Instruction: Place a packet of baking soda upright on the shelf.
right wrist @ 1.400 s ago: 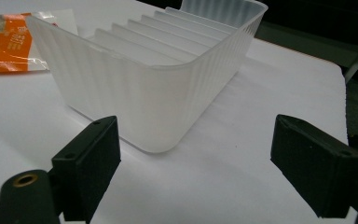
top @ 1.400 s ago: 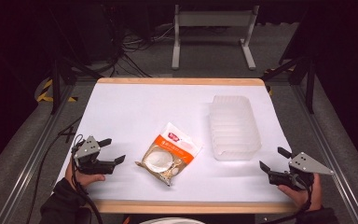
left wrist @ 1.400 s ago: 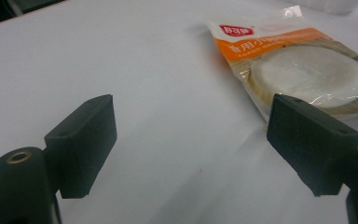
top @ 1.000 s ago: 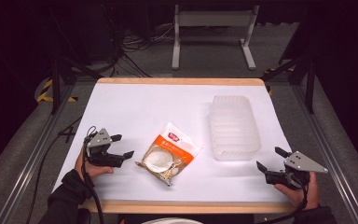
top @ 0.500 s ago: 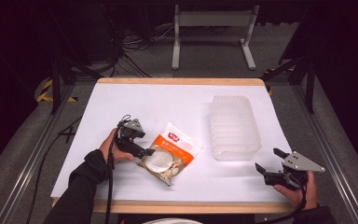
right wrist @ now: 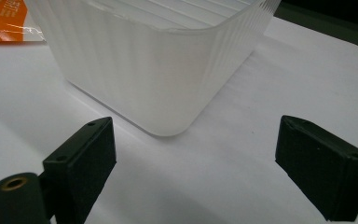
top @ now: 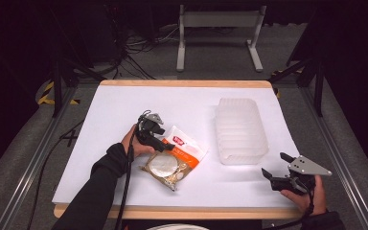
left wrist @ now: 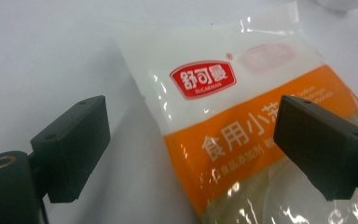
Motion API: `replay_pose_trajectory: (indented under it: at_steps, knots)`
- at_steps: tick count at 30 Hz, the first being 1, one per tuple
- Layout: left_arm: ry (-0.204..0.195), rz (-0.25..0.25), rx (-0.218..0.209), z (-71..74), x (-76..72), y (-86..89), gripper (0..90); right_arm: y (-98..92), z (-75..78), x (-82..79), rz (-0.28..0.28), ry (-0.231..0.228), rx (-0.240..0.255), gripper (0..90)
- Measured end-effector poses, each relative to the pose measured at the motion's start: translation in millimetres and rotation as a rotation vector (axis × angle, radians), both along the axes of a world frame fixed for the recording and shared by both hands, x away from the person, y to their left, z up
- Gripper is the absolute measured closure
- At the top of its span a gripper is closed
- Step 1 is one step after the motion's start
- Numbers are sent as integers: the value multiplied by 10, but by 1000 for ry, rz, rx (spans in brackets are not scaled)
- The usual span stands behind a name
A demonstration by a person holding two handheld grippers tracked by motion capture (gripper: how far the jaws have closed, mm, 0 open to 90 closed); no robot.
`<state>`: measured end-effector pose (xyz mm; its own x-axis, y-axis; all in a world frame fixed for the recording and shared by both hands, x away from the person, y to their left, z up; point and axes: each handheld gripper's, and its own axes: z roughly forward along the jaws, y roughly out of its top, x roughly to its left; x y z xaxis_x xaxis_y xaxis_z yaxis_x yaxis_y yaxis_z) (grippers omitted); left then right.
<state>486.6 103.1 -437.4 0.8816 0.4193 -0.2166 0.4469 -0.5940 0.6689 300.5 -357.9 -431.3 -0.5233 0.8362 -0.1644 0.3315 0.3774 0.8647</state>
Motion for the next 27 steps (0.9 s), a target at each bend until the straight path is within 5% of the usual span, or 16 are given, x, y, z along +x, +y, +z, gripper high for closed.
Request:
replay_pose_trajectory:
  at_steps: [12, 17, 22, 27]
  knots:
    - [41, -12, -15, -61, 94, -175, 126, -17, -2, 3, -8, 4, 5, 128]
    - [64, -77, -18, -43, 63, -199, 256, -12, -6, 6, -5, 10, 0, 128]
    - [62, -53, -8, -37, 75, -191, 341, -8, -8, 9, -5, 11, -2, 128]
    - [58, -31, 4, -37, 127, -158, 563, 2, -22, 20, 1, 23, -10, 127]
